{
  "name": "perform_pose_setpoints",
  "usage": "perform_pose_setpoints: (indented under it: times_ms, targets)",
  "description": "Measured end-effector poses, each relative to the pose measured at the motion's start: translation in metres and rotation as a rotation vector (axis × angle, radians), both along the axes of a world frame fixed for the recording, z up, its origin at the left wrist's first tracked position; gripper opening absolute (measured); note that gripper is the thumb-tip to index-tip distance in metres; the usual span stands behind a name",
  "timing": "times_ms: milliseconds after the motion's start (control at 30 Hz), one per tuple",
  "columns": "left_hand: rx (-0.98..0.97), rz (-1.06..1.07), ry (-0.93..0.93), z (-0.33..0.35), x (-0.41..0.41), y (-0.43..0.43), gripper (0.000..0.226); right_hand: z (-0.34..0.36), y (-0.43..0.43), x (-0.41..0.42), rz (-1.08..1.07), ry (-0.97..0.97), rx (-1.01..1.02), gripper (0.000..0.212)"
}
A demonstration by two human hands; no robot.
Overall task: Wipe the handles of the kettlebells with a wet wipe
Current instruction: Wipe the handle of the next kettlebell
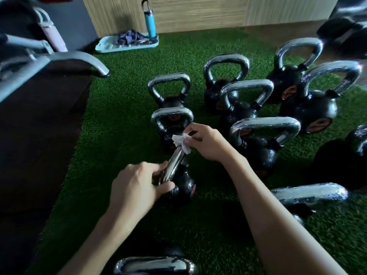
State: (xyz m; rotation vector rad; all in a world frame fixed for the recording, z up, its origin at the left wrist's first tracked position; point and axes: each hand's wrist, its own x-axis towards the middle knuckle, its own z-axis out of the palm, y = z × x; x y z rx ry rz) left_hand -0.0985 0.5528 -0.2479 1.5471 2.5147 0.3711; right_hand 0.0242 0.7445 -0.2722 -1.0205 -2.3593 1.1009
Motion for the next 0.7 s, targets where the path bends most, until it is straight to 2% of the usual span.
perform_pose_setpoints:
  times_ms: [133, 267, 400, 567, 700]
  targets:
    - [-0.011, -0.068, 0.004, 0.000, -0.027, 0.012, 0.064, 0.003, 0.004, 0.002, 0.047, -0.064, -0.001, 0.010]
    - [-0.043, -0.133, -0.105, 0.007, -0.058, 0.016, 0.051, -0.001, 0.001, 0.009, 0.020, -0.105, 0.020, 0.012]
    - [0.082, -0.158, -0.234, -0.003, -0.075, 0.012, 0.045, -0.009, -0.019, 0.020, -0.068, -0.050, 0.076, 0.012]
    - [0.248, -0.193, -0.258, -0.019, -0.076, 0.004, 0.042, -0.009, -0.025, 0.029, -0.112, -0.064, 0.021, 0.018]
    - [0.262, -0.200, -0.258, -0.021, -0.084, 0.003, 0.040, -0.009, -0.029, 0.029, -0.117, -0.096, 0.004, 0.013]
